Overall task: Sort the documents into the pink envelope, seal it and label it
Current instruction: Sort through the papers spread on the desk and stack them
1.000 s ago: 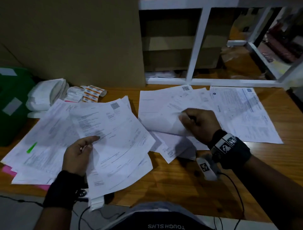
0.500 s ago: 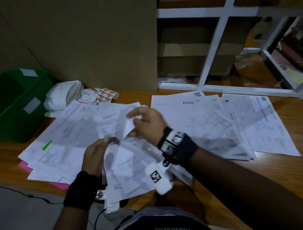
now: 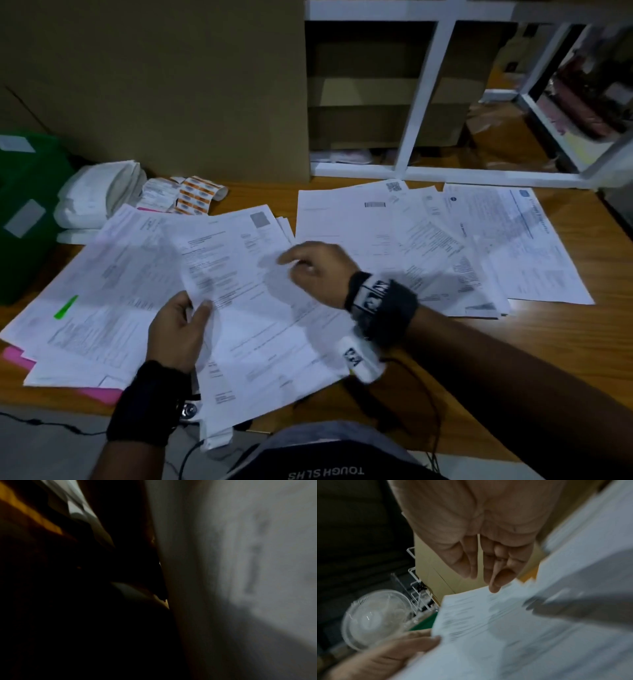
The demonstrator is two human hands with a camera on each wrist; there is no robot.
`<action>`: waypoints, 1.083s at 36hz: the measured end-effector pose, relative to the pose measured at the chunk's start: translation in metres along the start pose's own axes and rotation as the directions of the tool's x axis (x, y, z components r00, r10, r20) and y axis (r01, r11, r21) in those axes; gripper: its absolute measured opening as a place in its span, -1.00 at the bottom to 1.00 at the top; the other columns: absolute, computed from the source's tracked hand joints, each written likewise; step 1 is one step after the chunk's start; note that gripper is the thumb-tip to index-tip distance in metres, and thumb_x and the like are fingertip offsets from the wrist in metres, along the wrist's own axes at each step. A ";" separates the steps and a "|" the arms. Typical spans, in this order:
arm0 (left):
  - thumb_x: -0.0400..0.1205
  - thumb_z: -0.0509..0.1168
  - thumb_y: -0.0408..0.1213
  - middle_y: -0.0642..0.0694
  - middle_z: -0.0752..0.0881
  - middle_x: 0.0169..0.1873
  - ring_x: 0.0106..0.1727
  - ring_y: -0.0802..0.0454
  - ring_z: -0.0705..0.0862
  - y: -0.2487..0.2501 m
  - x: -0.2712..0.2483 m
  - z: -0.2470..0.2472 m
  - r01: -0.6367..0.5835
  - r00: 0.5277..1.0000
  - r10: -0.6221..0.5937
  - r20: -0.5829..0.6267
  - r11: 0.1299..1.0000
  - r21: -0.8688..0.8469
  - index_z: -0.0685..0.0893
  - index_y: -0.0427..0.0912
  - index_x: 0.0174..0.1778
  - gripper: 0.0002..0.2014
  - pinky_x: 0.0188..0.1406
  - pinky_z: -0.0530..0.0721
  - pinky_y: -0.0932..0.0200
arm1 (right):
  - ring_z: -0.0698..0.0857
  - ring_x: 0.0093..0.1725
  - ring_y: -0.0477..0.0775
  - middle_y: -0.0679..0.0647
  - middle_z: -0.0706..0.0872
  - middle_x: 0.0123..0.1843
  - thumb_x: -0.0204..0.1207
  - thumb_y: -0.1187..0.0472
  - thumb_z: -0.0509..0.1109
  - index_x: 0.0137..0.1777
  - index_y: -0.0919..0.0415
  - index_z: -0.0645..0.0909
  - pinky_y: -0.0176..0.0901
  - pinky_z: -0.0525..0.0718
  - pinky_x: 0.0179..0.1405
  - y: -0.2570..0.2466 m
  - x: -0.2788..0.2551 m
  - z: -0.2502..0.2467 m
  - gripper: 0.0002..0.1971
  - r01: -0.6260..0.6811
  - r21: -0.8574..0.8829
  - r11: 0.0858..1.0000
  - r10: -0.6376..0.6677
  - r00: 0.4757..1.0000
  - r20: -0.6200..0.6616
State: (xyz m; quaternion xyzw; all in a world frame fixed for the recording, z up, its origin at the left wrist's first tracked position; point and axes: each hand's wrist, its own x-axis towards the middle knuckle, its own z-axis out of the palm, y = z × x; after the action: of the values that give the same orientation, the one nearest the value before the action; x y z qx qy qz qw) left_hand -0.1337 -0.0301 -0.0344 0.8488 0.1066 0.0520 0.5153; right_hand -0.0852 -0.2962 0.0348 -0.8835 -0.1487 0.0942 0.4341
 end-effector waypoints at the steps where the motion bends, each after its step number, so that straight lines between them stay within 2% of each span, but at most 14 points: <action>1: 0.72 0.37 -0.25 -0.10 0.79 0.01 0.06 -0.11 0.73 -0.002 0.002 -0.003 0.008 1.000 -0.008 -0.008 1.000 0.015 0.74 -0.16 0.10 -0.89 0.01 0.63 0.02 | 0.72 0.17 0.03 0.07 0.74 0.28 0.60 0.29 0.35 0.26 0.11 0.73 -0.30 0.60 0.20 0.012 -0.007 -0.013 -0.72 0.019 -0.114 0.993 -0.022 0.999 -0.028; 5: 0.71 0.35 -0.39 -0.12 0.69 0.24 0.26 -0.14 0.67 -0.001 0.006 -0.014 0.021 0.999 -0.020 -0.044 1.000 0.002 0.48 -0.17 0.47 -0.59 0.21 0.59 -0.05 | 0.81 -0.11 0.26 0.23 0.83 -0.04 0.43 0.36 0.35 0.01 0.25 0.81 -0.13 0.69 0.01 0.063 -0.040 -0.059 -0.76 0.028 -0.340 0.940 -0.077 0.988 -0.134; 8: 0.73 0.30 -0.47 -0.22 0.61 0.34 0.33 -0.15 0.61 0.006 0.003 -0.021 0.036 0.998 -0.040 -0.041 0.994 -0.101 0.21 0.04 0.64 -0.37 0.34 0.52 -0.06 | 0.78 0.09 0.34 0.28 0.80 0.11 0.44 0.39 0.44 0.10 0.26 0.79 0.00 0.64 0.18 0.079 -0.063 -0.084 -0.75 -0.107 -0.480 0.871 0.055 0.991 -0.122; 10: 0.73 0.29 -0.47 -0.26 0.49 0.53 0.50 -0.20 0.51 0.008 0.004 -0.025 0.015 0.999 -0.019 -0.030 0.994 -0.106 0.19 0.37 0.56 -0.29 0.47 0.49 -0.18 | 0.68 0.29 0.28 0.22 0.72 0.30 0.52 0.25 0.45 0.26 0.22 0.73 -0.04 0.54 0.31 0.080 -0.073 -0.089 -0.69 -0.139 -0.588 0.797 0.152 0.988 -0.027; 12: 0.73 0.29 -0.46 -0.22 0.47 0.57 0.52 -0.22 0.50 0.006 0.006 -0.028 -0.023 1.000 0.022 -0.006 0.999 -0.046 0.24 0.52 0.45 -0.29 0.44 0.50 -0.24 | 0.61 0.39 0.20 0.15 0.65 0.39 0.55 0.13 0.45 0.36 0.20 0.66 -0.06 0.48 0.41 0.079 -0.076 -0.084 -0.61 -0.132 -0.667 0.733 0.267 0.958 0.104; 15: 0.66 0.29 -0.31 -0.10 0.58 0.49 0.46 -0.15 0.56 0.004 0.007 -0.032 -0.159 0.987 0.157 0.029 0.986 0.057 0.45 0.31 0.40 -0.52 0.30 0.53 -0.07 | 0.57 0.46 0.21 0.12 0.61 0.44 0.36 -0.04 0.52 0.39 0.09 0.64 0.10 0.55 0.43 0.088 -0.075 -0.074 -0.43 -0.182 -0.601 0.778 0.325 0.936 0.136; 17: 0.66 0.28 -0.34 -0.07 0.63 0.44 0.53 -0.10 0.53 0.006 0.006 -0.030 -0.177 0.982 0.172 0.077 0.982 0.067 0.60 0.13 0.33 -0.64 0.38 0.48 -0.01 | 0.45 0.56 0.12 0.01 0.49 0.57 0.27 -0.16 0.42 0.48 -0.04 0.56 0.08 0.48 0.51 0.099 -0.075 -0.070 -0.29 -0.158 -0.649 0.744 0.323 0.935 0.143; 19: 0.71 0.24 -0.53 -0.05 0.67 0.38 0.55 -0.06 0.51 0.007 0.004 -0.027 -0.160 0.983 0.151 0.102 0.984 0.081 0.69 -0.01 0.29 -0.64 0.44 0.45 0.01 | 0.37 0.62 0.05 -0.05 0.44 0.61 0.36 -0.10 0.44 0.52 -0.04 0.51 -0.01 0.44 0.55 0.102 -0.074 -0.069 -0.33 -0.108 -0.684 0.721 0.289 0.945 0.156; 21: 0.71 0.20 -0.59 -0.04 0.71 0.33 0.52 0.01 0.53 0.012 0.001 -0.025 -0.142 0.986 0.135 0.099 0.987 0.069 0.73 -0.11 0.26 -0.63 0.42 0.45 0.07 | 0.42 0.58 0.05 -0.04 0.52 0.54 0.40 0.02 0.45 0.43 0.00 0.58 -0.01 0.52 0.48 0.101 -0.074 -0.070 -0.46 -0.060 -0.702 0.710 0.247 0.954 0.168; 24: 0.71 0.19 -0.60 -0.02 0.73 0.27 0.48 0.08 0.55 0.017 -0.003 -0.025 -0.113 0.991 0.111 0.075 0.993 0.032 0.76 -0.12 0.23 -0.63 0.33 0.42 0.26 | 0.56 0.43 0.07 -0.03 0.63 0.38 0.43 0.07 0.41 0.25 0.03 0.65 0.03 0.65 0.28 0.097 -0.074 -0.072 -0.63 -0.042 -0.734 0.678 0.214 0.967 0.142; 28: 0.70 0.20 -0.62 -0.05 0.75 0.25 0.49 0.05 0.56 0.014 -0.002 -0.030 -0.123 0.991 0.122 0.051 0.992 0.014 0.76 -0.13 0.21 -0.63 0.35 0.40 0.33 | 0.47 0.50 0.05 -0.07 0.55 0.46 0.39 -0.22 0.45 0.39 -0.01 0.56 0.04 0.59 0.39 0.087 -0.076 -0.075 -0.41 -0.039 -0.737 0.675 0.265 0.945 0.193; 30: 0.70 0.19 -0.62 -0.06 0.75 0.24 0.50 0.02 0.57 0.014 -0.002 -0.030 -0.127 0.991 0.126 0.050 0.992 0.015 0.76 -0.16 0.22 -0.63 0.36 0.38 0.39 | 0.49 0.49 0.05 -0.07 0.56 0.44 0.38 -0.24 0.44 0.37 0.00 0.57 0.05 0.60 0.36 0.083 -0.076 -0.073 -0.41 -0.041 -0.749 0.661 0.270 0.945 0.186; 35: 0.70 0.19 -0.63 -0.08 0.74 0.27 0.52 0.00 0.55 0.015 -0.002 -0.030 -0.123 0.991 0.124 0.049 0.992 -0.016 0.74 -0.16 0.22 -0.64 0.37 0.38 0.37 | 0.65 0.16 0.07 -0.07 0.64 0.09 0.36 -0.09 0.43 0.00 -0.04 0.58 -0.05 0.71 -0.02 0.079 -0.068 -0.068 -0.73 -0.009 -0.793 0.609 0.250 0.951 0.181; 39: 0.70 0.20 -0.62 -0.09 0.74 0.28 0.52 -0.01 0.55 0.014 -0.003 -0.030 -0.133 0.990 0.134 0.051 0.991 -0.020 0.74 -0.14 0.21 -0.64 0.42 0.42 0.18 | 0.67 0.15 0.11 -0.01 0.66 0.12 0.43 0.09 0.40 0.04 0.00 0.58 -0.04 0.70 0.00 0.077 -0.065 -0.066 -0.80 -0.002 -0.828 0.561 0.249 0.954 0.167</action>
State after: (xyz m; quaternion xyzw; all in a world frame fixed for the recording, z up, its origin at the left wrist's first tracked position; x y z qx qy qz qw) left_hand -0.1410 -0.0110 -0.0084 0.8508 0.0354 0.0650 0.5202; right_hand -0.1131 -0.4121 0.0157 -0.9706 -0.1681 0.1626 -0.0568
